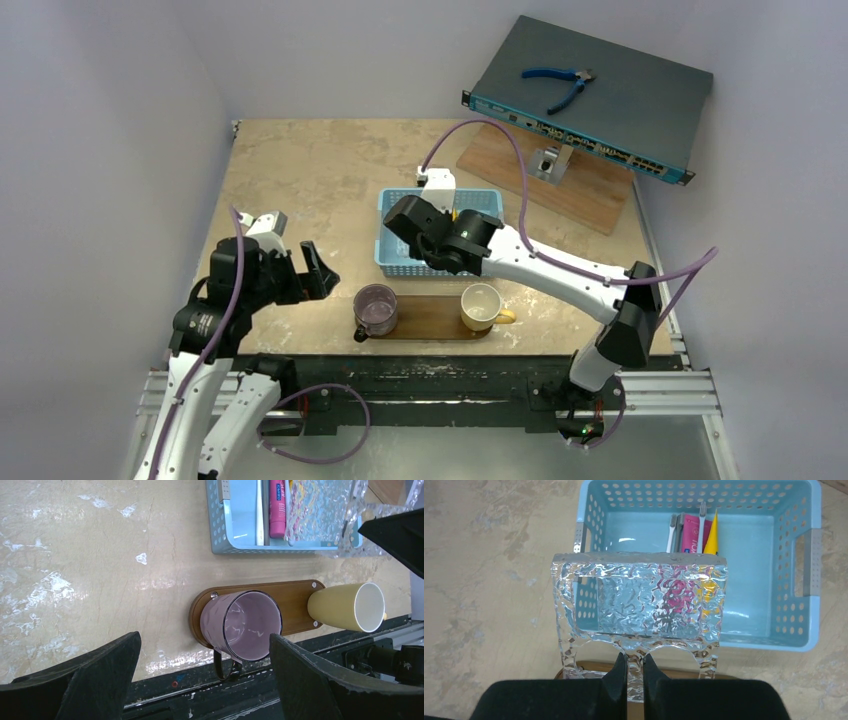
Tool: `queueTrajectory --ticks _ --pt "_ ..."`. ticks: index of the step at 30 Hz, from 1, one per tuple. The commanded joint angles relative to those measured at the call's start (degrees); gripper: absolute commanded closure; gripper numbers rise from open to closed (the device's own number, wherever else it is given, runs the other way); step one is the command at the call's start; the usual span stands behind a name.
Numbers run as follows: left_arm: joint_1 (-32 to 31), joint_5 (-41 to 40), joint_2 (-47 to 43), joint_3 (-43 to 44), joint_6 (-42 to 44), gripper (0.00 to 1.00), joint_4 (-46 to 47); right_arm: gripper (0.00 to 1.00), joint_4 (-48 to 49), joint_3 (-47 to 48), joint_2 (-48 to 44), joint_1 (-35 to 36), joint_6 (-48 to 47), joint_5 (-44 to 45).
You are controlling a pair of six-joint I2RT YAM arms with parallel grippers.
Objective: Prepare toiletry sets of a toothbrush and toothpaste on the tray
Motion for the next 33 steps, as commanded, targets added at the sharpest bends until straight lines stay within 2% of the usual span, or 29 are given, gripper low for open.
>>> queueTrajectory --ticks 1,17,27,33 --pt "-0.2 -0.4 -0.9 -0.3 1.2 0.0 2.0 1.0 -3.8 -1.1 -3.4 2.8 6.2 3.0" --pt "-1.0 -1.3 -2.8 -0.3 0.9 0.0 1.6 1.0 -12.6 -3.7 -4.4 9.8 19.2 2.5" --pt "-1.4 -1.8 -3.3 -0.3 0.7 0.0 1.5 1.0 -11.1 -7.4 -4.3 11.6 20.2 -1.3" --pt "-1.5 -1.9 -3.5 -0.3 0.8 0.0 1.5 1.0 -5.5 -13.1 -6.2 11.8 18.8 -5.4"
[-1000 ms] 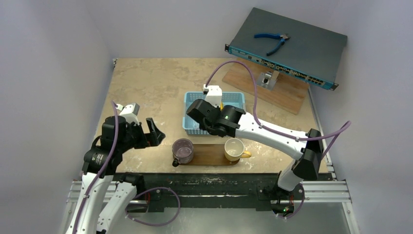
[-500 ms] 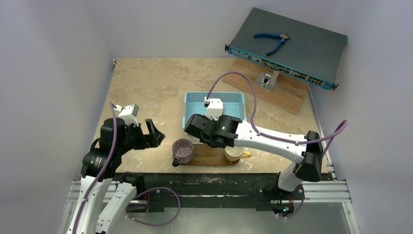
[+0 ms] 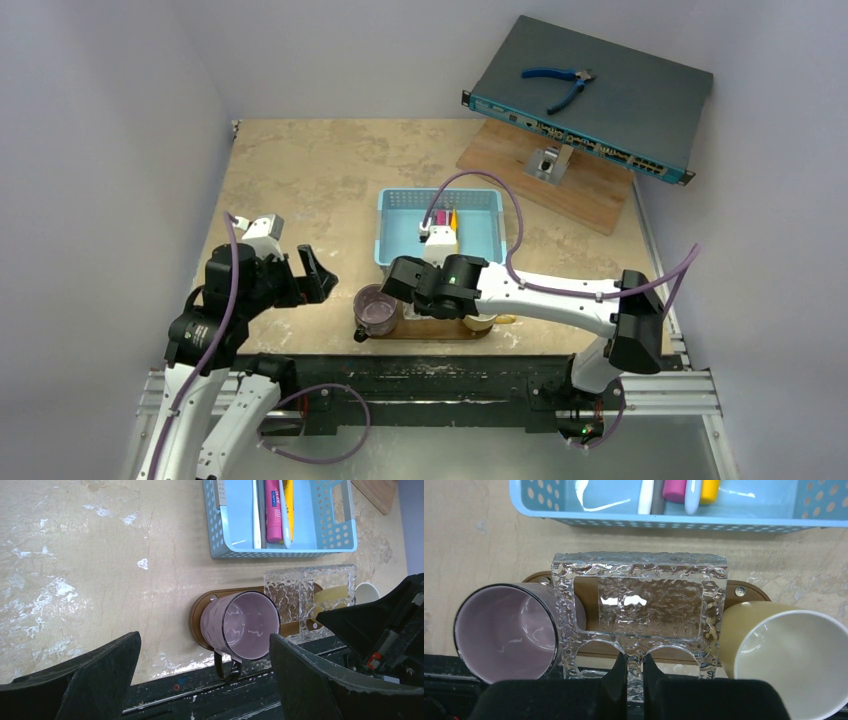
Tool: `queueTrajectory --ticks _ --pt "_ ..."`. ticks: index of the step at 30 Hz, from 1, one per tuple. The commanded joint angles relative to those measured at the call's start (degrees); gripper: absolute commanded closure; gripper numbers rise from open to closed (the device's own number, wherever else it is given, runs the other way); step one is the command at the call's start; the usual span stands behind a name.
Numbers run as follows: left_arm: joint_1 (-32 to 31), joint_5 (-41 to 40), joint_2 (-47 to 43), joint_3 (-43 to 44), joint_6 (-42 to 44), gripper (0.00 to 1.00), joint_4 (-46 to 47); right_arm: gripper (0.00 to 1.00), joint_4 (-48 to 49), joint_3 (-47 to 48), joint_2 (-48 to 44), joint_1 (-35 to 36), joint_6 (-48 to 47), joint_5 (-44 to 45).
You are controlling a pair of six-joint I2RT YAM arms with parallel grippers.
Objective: Prepare toiletry sets of a toothbrush and toothpaste on the tray
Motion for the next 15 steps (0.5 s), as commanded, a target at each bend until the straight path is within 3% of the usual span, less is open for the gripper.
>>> queueTrajectory --ticks 1,15 --pt "-0.3 -0.5 -0.4 -0.3 0.8 0.0 1.6 1.0 4.9 -3.6 -3.6 0.2 0.8 -2.2" --pt "-0.3 -0.6 -0.3 -0.3 0.8 0.0 1.5 1.0 8.9 -8.3 -4.9 0.2 1.9 -4.8"
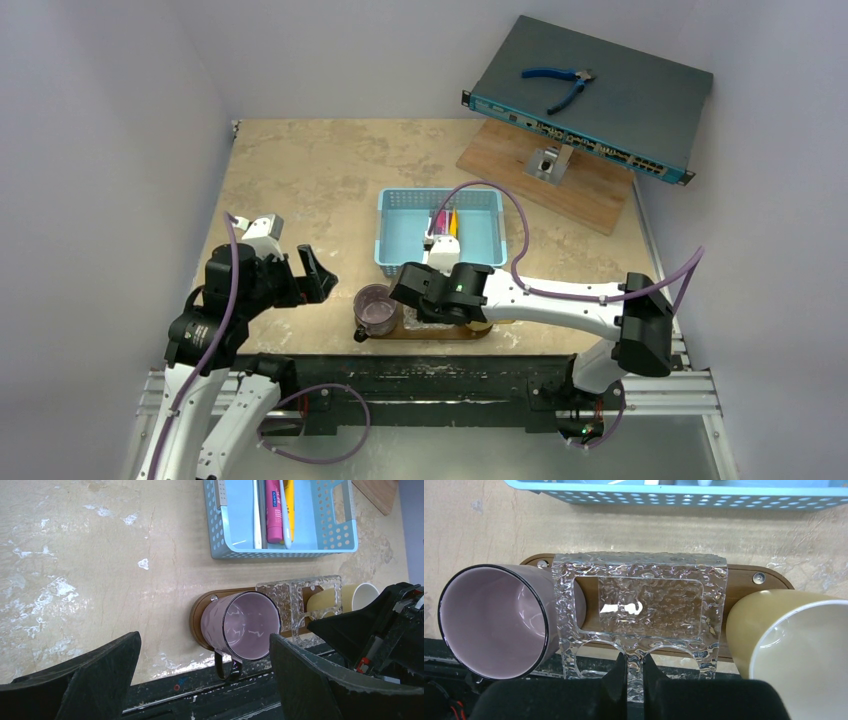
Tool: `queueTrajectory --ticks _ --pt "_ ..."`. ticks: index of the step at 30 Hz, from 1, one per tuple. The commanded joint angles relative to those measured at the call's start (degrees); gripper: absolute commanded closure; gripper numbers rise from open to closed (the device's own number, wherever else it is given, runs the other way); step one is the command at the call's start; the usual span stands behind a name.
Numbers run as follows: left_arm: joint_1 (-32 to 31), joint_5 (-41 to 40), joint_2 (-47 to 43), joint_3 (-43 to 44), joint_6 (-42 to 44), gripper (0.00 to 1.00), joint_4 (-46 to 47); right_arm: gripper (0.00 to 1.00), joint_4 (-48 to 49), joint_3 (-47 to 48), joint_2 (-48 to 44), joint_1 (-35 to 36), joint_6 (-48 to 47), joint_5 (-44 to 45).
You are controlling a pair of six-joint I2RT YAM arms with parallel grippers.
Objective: Prepare toiletry sets of a toothbrush and toothpaste on the tray
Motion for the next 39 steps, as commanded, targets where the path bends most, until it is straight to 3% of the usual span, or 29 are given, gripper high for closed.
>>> queueTrajectory --ticks 1,34,39 --pt "-0.3 -0.4 -0.3 -0.3 0.7 0.0 1.5 1.0 1.9 0.0 -1.9 0.2 1.6 -0.1" --pt "-0.3 -0.4 -0.5 -0.3 0.8 0.0 1.5 1.0 0.5 -1.8 -0.5 0.3 5.8 -1.6" --pt "-0.3 -0.4 -0.4 -0.3 0.7 0.0 1.5 0.9 -0.3 -0.8 0.1 0.3 5.5 -1.1"
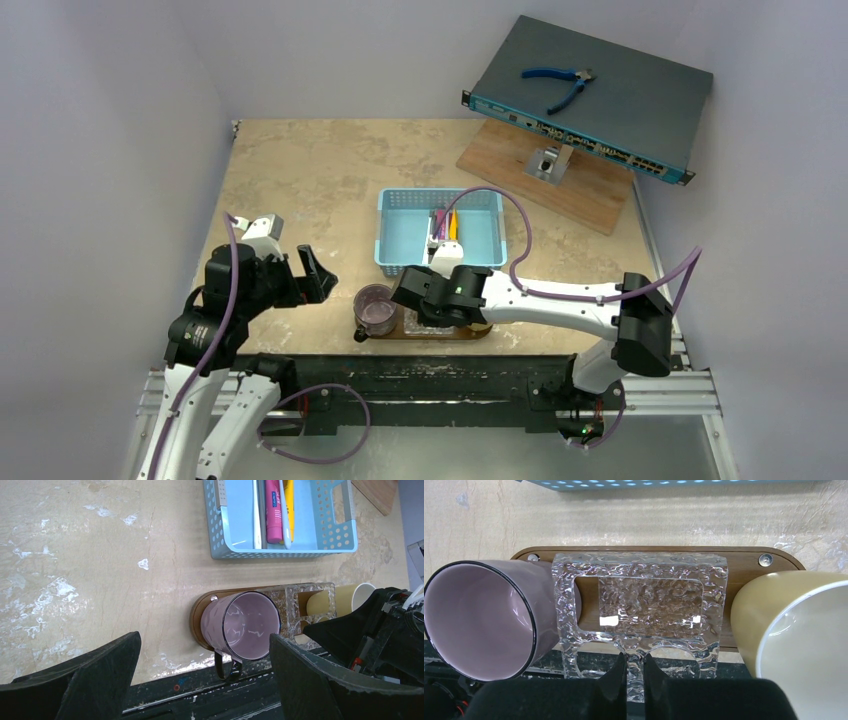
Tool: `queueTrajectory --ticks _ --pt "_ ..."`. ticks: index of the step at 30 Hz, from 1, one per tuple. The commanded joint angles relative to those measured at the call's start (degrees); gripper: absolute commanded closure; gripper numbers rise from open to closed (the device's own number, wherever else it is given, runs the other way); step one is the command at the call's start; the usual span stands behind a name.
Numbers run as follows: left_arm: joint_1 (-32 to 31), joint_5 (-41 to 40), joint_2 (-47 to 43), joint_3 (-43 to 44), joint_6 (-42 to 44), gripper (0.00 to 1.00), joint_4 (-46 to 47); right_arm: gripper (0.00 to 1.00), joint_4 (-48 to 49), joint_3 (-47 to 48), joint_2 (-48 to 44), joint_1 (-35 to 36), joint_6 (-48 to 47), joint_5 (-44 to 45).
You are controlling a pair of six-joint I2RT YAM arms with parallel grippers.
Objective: Prepare toiletry sets of a toothbrush and toothpaste on the tray
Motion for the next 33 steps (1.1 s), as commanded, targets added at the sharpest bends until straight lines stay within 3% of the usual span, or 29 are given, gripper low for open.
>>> queueTrajectory --ticks 1,9,24,33 --pt "-0.3 -0.4 -0.3 -0.3 0.8 0.0 1.5 0.88 -0.9 1.3 0.0 0.3 1.3 1.4" --pt "-0.4 -0.4 -0.2 -0.3 0.7 0.0 1.6 0.71 -3.0 4.3 0.5 0.3 0.6 2.7" --pt "-0.4 -0.4 0.0 -0.3 0.7 0.0 1.5 0.63 -10.6 14.8 0.2 0.1 -6.4 10.6" --pt "-0.6 0.0 0.3 -0.3 0.8 0.0 1.6 0.62 -7.1 18.0 2.4 -5.5 -20.4 13.1"
